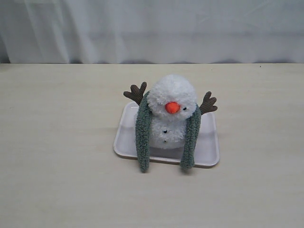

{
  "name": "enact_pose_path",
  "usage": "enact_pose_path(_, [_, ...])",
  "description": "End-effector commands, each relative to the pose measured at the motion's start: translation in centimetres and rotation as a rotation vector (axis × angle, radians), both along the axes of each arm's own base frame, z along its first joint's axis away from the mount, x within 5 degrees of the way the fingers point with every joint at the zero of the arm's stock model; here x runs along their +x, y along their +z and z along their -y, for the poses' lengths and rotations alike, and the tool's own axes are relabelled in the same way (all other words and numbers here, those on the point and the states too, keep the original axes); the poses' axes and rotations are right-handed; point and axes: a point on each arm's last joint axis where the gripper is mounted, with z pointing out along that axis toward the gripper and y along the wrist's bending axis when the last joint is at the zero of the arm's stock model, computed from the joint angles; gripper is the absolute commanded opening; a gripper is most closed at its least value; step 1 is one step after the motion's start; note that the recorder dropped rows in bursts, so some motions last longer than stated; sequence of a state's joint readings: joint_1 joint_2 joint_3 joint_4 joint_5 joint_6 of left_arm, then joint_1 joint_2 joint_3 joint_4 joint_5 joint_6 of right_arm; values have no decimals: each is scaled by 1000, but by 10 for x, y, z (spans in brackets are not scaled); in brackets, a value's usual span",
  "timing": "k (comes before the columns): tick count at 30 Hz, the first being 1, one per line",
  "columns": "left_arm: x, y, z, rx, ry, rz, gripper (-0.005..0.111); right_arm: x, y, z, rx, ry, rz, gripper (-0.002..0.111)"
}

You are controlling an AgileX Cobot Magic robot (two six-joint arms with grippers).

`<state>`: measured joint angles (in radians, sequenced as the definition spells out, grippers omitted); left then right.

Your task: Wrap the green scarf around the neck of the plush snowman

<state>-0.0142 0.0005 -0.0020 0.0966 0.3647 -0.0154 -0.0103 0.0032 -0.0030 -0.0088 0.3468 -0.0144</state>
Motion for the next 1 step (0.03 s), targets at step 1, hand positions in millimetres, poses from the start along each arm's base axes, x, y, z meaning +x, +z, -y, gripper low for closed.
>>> enact_pose_path(1, [0,0,0,-3,0,8,0,0,-1,0,4,1,2,4])
